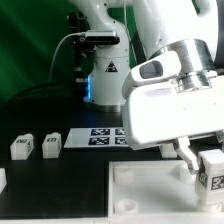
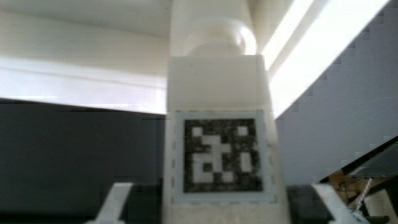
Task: Assemble one leg
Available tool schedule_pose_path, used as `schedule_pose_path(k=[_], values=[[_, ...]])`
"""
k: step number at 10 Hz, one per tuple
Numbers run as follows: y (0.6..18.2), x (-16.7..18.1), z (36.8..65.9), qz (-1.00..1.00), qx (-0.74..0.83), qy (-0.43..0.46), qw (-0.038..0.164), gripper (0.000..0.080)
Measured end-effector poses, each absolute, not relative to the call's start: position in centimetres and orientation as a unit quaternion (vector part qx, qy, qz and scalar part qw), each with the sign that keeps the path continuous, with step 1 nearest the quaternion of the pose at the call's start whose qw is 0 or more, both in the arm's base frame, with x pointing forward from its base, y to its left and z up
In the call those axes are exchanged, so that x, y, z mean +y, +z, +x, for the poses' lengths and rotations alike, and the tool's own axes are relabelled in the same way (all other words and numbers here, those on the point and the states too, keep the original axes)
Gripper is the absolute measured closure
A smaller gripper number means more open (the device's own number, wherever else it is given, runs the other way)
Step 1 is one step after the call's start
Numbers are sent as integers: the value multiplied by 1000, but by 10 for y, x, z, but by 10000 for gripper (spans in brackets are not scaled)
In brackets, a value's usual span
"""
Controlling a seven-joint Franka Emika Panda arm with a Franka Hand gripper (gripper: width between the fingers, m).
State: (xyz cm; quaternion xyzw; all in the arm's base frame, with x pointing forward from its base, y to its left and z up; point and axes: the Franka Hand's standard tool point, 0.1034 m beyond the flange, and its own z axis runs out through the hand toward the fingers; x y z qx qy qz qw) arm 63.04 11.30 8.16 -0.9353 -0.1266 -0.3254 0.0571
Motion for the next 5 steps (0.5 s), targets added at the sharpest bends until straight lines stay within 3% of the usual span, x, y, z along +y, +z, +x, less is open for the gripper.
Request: schedule_pose_path(k=[1, 3, 4, 5], values=[[82, 113, 631, -939, -128, -314, 59, 507], [78, 114, 629, -941, -129, -306, 61, 266], [78, 114, 629, -942, -129, -304, 61, 266], [77, 114, 629, -942, -129, -304, 61, 174]])
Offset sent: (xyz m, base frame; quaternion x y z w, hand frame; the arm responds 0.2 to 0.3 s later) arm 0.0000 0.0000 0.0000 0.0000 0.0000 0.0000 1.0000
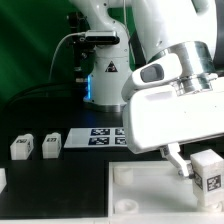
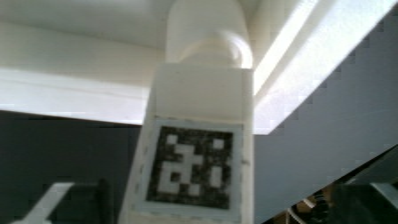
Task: Assemble one leg
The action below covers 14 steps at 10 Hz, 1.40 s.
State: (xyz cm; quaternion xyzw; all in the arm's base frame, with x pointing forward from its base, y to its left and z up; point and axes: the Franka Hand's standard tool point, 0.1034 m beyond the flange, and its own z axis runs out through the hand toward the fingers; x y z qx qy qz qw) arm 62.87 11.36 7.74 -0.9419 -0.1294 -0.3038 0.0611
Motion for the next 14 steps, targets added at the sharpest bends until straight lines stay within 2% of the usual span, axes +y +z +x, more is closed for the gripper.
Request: schedule_pose_path(k=[8, 10, 11, 12, 14], values=[[75, 115, 627, -945, -131, -291, 64, 150], [86, 110, 637, -949, -135, -276, 63, 150], [85, 104, 640, -952, -134, -270, 63, 150], [81, 110, 635, -965, -140, -209, 75, 150], [83, 114, 631, -981, -142, -95, 92, 150]])
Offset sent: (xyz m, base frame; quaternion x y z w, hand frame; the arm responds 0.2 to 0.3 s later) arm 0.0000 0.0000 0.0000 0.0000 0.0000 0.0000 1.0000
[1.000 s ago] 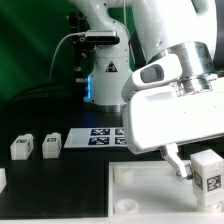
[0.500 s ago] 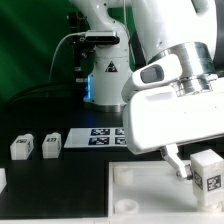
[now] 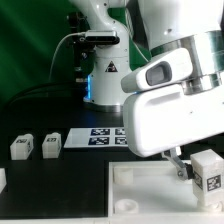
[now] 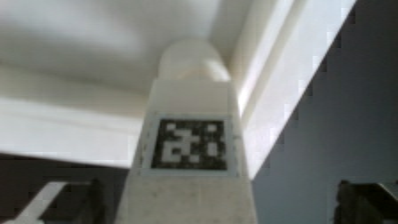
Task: Assemble one leg
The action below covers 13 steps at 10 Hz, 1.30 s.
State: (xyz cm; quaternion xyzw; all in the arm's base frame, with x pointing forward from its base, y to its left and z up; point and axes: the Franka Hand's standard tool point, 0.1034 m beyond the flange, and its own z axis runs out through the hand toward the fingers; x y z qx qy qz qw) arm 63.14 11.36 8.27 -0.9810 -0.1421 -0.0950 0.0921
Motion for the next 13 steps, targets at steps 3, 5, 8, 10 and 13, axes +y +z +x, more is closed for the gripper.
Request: schedule_pose_path(k=[3, 5, 8, 10, 13], values=[[84, 124, 621, -981, -153, 59, 101, 150], [78, 124, 629, -983, -150, 35, 100, 150], [77, 125, 628, -983, -149, 37, 100, 381], [76, 116, 629, -984, -148, 36, 94, 490], [72, 111, 630, -987, -124, 26, 97, 496]])
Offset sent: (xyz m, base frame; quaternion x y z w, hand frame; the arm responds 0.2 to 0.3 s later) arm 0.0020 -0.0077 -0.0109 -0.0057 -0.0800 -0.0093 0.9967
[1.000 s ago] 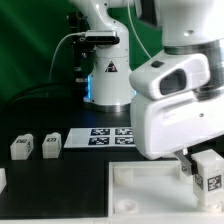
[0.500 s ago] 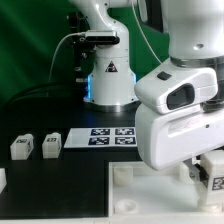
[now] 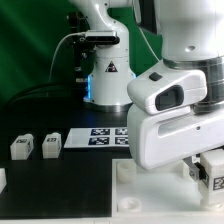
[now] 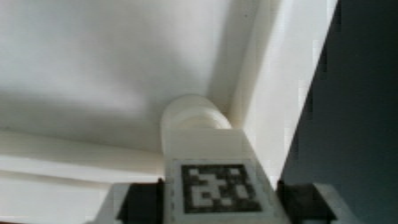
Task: Assemble one leg
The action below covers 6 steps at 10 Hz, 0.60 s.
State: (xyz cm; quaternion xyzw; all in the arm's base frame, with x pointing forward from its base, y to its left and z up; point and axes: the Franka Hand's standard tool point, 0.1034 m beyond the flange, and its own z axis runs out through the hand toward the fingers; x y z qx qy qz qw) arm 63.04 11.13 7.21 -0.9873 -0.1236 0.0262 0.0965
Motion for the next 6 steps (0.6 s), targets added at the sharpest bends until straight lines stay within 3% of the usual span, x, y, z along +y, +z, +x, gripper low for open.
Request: schedule_pose_path(k=[4, 6], values=[[67, 113, 630, -982, 150, 17, 109, 506], [67, 116, 629, -954, 279, 31, 102, 506]])
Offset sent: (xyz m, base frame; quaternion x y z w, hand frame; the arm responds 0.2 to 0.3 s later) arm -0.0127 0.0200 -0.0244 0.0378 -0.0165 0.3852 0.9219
